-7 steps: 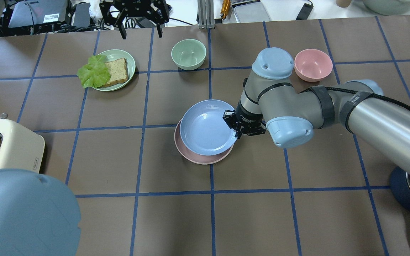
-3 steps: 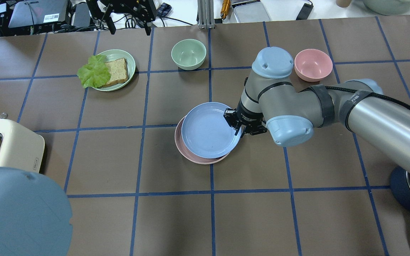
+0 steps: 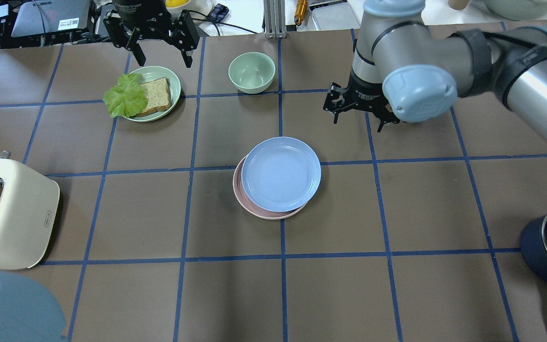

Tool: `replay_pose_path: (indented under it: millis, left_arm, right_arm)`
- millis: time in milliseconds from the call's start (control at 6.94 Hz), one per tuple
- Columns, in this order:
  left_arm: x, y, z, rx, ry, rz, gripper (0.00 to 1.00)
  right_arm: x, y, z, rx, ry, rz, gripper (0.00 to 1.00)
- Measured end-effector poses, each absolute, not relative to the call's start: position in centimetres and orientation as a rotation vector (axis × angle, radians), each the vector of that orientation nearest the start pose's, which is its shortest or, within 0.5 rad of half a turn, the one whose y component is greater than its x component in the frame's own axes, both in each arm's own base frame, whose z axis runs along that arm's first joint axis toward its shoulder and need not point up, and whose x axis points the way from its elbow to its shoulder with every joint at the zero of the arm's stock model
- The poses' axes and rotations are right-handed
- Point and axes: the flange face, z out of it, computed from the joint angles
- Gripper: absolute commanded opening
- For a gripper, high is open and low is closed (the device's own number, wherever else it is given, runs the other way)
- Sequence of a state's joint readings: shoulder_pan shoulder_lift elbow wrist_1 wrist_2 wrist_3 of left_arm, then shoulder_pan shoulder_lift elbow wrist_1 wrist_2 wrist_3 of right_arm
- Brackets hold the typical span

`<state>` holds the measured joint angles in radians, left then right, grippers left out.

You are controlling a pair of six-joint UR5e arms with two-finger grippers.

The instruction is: Stack three plates with pink and blue

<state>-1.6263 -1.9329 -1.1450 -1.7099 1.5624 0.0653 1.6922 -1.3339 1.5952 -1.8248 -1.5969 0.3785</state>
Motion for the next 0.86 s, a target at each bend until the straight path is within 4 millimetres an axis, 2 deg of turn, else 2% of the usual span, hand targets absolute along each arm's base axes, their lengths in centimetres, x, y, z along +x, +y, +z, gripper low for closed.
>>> replay_pose_path:
  millis: [144,288,432,576,720,864]
  left_arm:
    - [-16.6,-61.3,47.7,0.199,3.142,0.114,1.00]
    - [-16.3,-59.8,47.9,0.206,3.142,0.111,1.00]
    - [-16.1,-58.4,48.4,0.209,3.142,0.100,1.00]
    - [-16.0,-57.2,49.1,0.210,3.142,0.080,1.00]
    - [-15.9,-56.1,49.9,0.211,3.143,0.054,1.00]
    - [-15.9,-55.1,50.9,0.211,3.142,0.029,1.00]
  right_arm:
    - [19.1,-55.6,41.8,0.317,3.166,-0.027,1.00]
    - [17.2,-55.2,45.5,0.239,3.170,-0.069,1.00]
    - [14.5,-54.6,48.2,0.128,3.169,-0.099,1.00]
    - [12.2,-53.7,50.3,0.012,3.162,-0.139,1.00]
    - [11.0,-52.6,52.0,-0.045,3.156,-0.179,1.00]
    - [10.8,-52.1,52.7,-0.069,3.149,-0.204,1.00]
